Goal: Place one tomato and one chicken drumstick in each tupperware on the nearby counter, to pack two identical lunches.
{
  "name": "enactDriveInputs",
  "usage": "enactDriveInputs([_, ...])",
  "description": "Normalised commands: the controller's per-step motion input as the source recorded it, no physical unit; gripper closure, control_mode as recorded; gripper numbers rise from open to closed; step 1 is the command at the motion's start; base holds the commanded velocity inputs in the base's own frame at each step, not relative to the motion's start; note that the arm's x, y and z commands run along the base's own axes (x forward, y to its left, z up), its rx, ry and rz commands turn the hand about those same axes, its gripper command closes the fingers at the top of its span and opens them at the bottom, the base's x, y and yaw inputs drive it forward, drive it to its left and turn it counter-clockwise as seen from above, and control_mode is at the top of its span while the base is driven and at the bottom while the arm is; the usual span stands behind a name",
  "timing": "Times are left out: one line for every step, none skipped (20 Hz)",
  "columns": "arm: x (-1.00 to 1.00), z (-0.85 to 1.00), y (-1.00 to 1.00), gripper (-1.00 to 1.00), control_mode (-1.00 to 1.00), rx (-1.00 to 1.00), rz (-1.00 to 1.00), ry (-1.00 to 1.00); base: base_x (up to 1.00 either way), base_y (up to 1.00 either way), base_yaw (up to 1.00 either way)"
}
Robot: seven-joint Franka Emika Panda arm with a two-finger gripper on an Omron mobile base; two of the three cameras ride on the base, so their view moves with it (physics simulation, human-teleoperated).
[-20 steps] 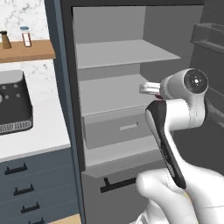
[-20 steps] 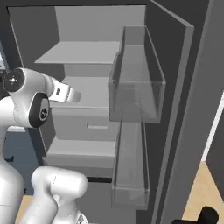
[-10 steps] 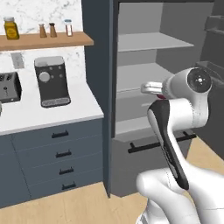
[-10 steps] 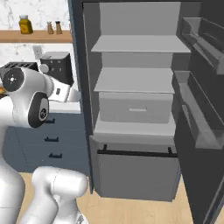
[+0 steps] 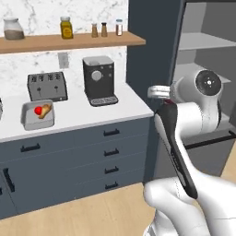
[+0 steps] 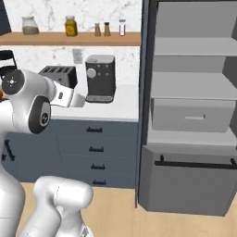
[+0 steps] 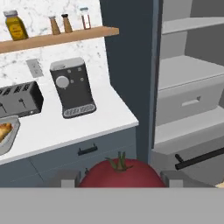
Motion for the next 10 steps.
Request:
enactDriveInputs([0.00, 0.00, 0.00, 1.00, 1.00, 0.00, 0.00, 0.00, 0.14, 1.00, 0.00])
enactDriveInputs([0.00, 0.00, 0.00, 1.00, 1.00, 0.00, 0.00, 0.00, 0.34, 1.00, 0.01])
enactDriveInputs([0.00, 0.00, 0.00, 1.00, 1.00, 0.00, 0.00, 0.00, 0.54, 1.00, 0.08])
enactDriveInputs([0.00, 0.00, 0.00, 1.00, 1.00, 0.00, 0.00, 0.00, 0.57, 1.00, 0.12])
enactDriveInputs([0.00, 0.00, 0.00, 1.00, 1.00, 0.00, 0.00, 0.00, 0.61, 1.00, 0.13])
enactDriveInputs([0.00, 0.00, 0.00, 1.00, 1.00, 0.00, 0.00, 0.00, 0.66, 1.00, 0.16])
enactDriveInputs([0.00, 0.00, 0.00, 1.00, 1.00, 0.00, 0.00, 0.00, 0.70, 1.00, 0.18])
enactDriveInputs([0.00, 0.00, 0.00, 1.00, 1.00, 0.00, 0.00, 0.00, 0.76, 1.00, 0.19])
enactDriveInputs([0.00, 0.00, 0.00, 1.00, 1.00, 0.00, 0.00, 0.00, 0.81, 1.00, 0.19])
enactDriveInputs([0.00, 0.00, 0.00, 1.00, 1.00, 0.00, 0.00, 0.00, 0.86, 1.00, 0.18])
